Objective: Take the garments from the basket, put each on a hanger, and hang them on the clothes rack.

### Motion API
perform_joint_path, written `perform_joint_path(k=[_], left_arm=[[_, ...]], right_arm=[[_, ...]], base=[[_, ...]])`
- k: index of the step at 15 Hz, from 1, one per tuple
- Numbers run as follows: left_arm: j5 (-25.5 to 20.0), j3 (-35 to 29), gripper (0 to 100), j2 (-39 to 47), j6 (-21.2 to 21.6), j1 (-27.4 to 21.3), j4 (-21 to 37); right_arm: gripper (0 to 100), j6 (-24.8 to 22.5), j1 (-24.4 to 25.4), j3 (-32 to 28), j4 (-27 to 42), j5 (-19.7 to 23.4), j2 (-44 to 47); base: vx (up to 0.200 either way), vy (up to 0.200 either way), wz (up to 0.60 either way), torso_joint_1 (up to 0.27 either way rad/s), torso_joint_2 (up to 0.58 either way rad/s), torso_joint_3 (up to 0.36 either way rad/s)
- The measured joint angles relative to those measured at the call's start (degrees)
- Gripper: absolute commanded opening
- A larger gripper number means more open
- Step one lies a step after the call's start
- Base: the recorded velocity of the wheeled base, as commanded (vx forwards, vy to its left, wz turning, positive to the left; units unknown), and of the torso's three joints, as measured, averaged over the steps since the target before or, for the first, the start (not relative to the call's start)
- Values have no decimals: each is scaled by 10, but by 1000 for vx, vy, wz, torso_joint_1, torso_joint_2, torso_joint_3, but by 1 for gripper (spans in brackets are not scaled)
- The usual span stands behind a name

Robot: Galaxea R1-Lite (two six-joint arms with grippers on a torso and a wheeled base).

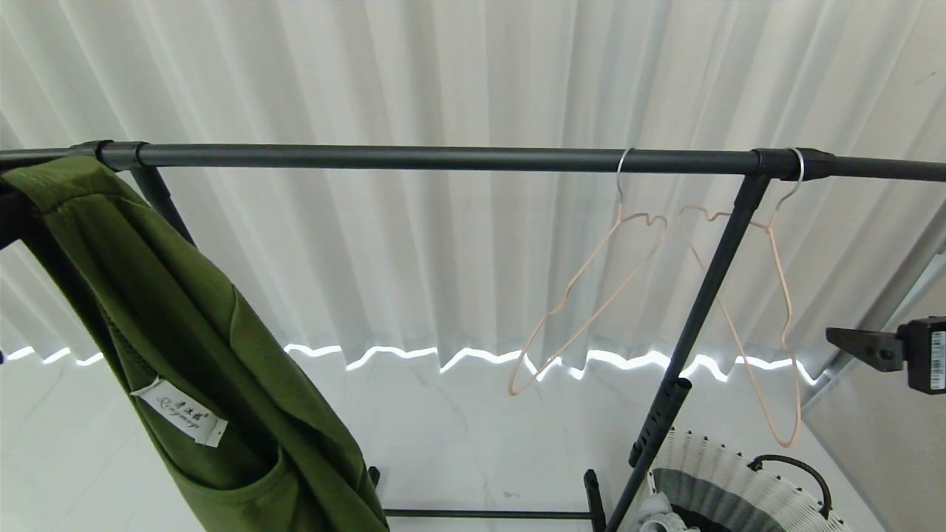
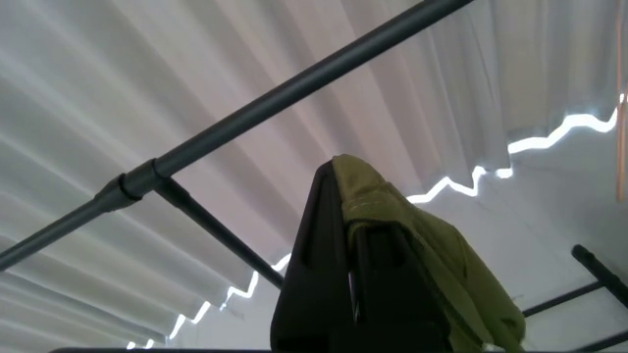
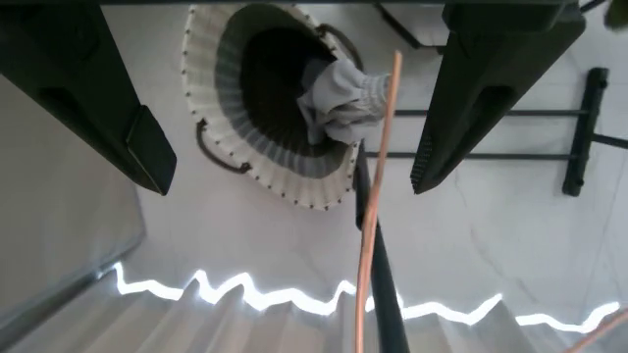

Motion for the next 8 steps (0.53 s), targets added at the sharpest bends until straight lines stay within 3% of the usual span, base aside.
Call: perform_joint_path(k=[4, 8], left_arm=[[0, 5, 0, -6, -1, 0, 0], [0, 13, 0, -11, -1, 0, 0]], right_arm=[[100, 65, 2, -34, -5, -8, 96], [100, 91, 4, -59, -49, -48, 172]], base=[[0, 0, 0, 0, 0, 0], [0, 0, 0, 0, 0, 0]])
